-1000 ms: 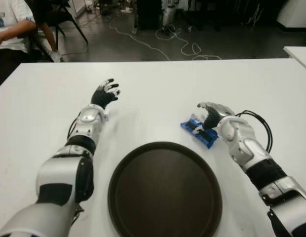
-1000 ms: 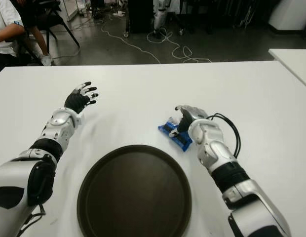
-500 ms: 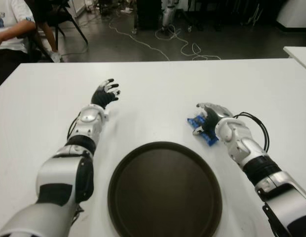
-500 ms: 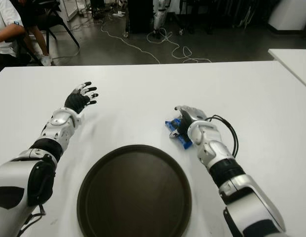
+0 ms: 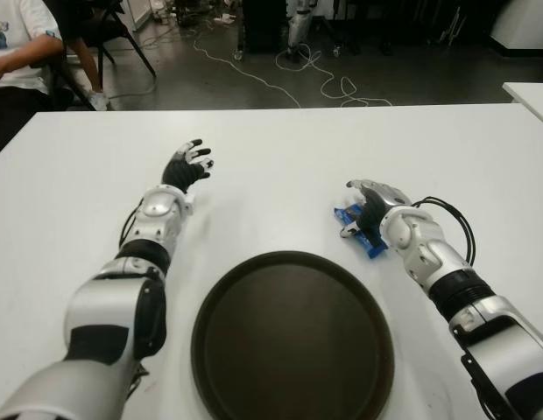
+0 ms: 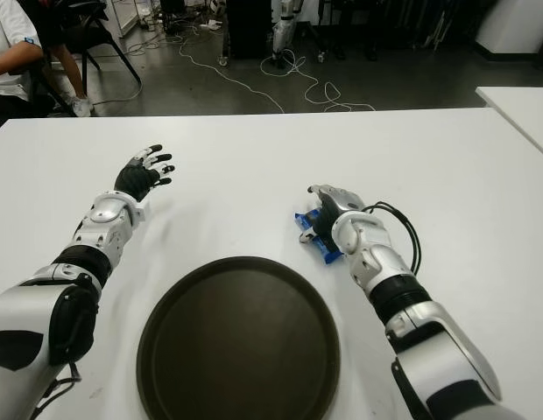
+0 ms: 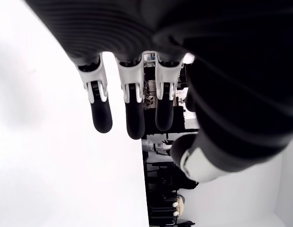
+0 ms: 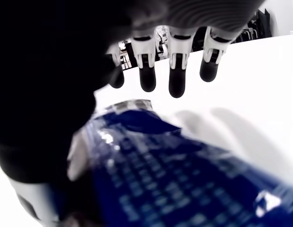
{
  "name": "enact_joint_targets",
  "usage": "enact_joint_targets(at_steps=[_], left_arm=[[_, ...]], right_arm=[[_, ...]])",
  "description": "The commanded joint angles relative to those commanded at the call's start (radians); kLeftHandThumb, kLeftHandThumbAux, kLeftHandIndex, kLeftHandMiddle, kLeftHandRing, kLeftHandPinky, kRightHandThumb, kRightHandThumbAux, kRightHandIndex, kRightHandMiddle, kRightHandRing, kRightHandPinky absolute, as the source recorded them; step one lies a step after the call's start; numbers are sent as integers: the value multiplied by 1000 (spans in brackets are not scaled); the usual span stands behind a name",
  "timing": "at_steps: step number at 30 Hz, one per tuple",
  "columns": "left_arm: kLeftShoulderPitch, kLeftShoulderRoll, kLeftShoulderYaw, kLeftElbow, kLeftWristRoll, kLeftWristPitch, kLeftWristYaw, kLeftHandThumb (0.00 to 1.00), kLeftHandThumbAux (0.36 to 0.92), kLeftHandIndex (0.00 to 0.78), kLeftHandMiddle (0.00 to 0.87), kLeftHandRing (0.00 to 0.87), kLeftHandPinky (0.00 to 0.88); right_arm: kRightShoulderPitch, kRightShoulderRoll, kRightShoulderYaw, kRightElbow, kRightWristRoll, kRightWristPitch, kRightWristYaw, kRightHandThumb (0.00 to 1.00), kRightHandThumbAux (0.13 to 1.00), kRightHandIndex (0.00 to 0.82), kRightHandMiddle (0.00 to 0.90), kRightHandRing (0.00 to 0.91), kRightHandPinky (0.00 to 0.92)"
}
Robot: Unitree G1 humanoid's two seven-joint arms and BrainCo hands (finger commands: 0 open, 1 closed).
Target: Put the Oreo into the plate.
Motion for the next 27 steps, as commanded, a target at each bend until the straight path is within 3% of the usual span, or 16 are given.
enact_joint_targets(at_steps=[21, 27], left_arm=[[0, -2, -1, 1, 1, 1, 11, 0, 782, 109, 185, 191, 208], [0, -2, 0, 1, 0, 1, 10, 0, 787, 114, 186, 194, 217]], right_arm=[[-23, 5, 4, 61, 3, -6, -43, 0, 723, 167, 160, 159, 149], [-21, -1, 6, 50, -1, -9, -54, 0, 754, 198, 193, 194, 197]])
